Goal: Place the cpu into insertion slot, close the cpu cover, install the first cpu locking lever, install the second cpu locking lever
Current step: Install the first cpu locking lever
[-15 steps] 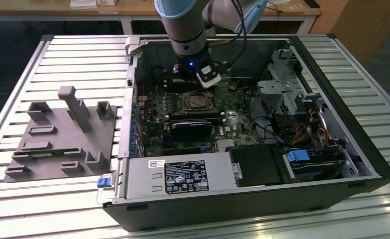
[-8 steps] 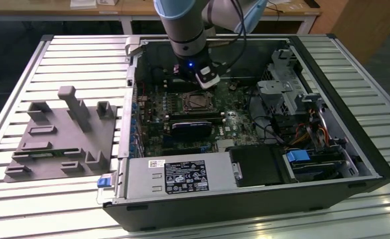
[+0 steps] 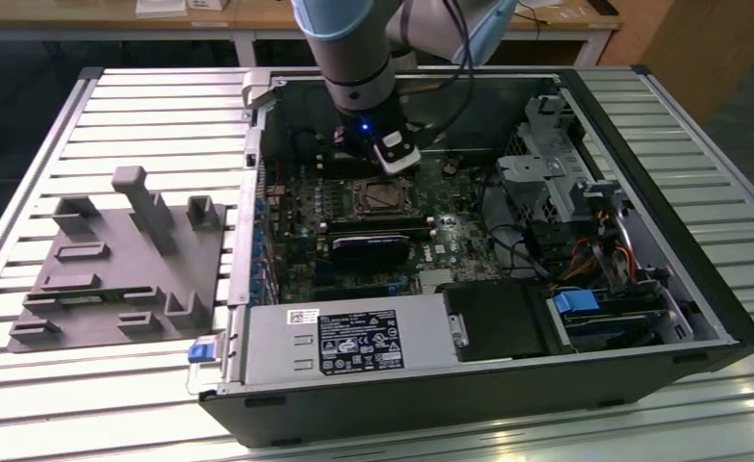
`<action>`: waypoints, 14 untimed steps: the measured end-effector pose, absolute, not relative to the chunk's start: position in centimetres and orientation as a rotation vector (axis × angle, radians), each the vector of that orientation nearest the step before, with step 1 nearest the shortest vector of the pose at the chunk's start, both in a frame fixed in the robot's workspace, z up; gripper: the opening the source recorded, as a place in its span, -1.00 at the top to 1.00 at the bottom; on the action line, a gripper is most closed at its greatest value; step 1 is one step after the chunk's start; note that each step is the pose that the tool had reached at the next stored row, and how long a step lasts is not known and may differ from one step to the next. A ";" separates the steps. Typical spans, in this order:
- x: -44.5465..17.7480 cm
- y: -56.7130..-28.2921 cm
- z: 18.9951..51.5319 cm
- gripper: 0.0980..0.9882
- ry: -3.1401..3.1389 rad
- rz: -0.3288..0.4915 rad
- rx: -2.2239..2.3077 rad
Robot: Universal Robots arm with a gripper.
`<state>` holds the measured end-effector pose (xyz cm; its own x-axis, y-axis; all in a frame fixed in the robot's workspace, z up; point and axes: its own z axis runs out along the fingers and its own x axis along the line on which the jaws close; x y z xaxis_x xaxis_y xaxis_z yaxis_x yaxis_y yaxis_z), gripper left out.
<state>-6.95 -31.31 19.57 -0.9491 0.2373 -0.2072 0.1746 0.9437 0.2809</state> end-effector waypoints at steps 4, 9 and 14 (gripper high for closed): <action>-7.3 -31.3 19.4 0.98 2.856 0.377 0.324; -7.5 -31.3 19.2 0.98 2.853 0.372 0.341; -7.5 -31.3 19.1 0.98 2.852 0.359 0.351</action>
